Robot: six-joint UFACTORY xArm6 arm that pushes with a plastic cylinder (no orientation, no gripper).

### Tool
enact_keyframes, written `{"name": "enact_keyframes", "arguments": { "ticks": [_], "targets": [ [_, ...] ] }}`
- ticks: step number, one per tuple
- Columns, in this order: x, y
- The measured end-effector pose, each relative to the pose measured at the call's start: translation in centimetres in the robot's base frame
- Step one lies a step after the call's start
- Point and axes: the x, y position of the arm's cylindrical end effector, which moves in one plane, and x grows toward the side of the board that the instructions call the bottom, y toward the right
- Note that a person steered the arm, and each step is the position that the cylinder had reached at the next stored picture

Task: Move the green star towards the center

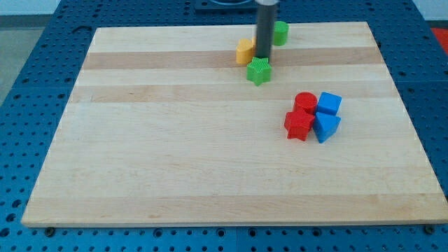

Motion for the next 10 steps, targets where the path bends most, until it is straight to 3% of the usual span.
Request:
{"name": "enact_keyframes", "arguments": {
  "ticks": [1,5,6,7,8,9,10],
  "targets": [
    [1.8,-5.9],
    [4.0,-6.6],
    [1.1,-4.8],
    [2.1,1.9],
    [2.2,3.8],
    [4.9,4.7],
    [10.8,7.0]
  ]
}}
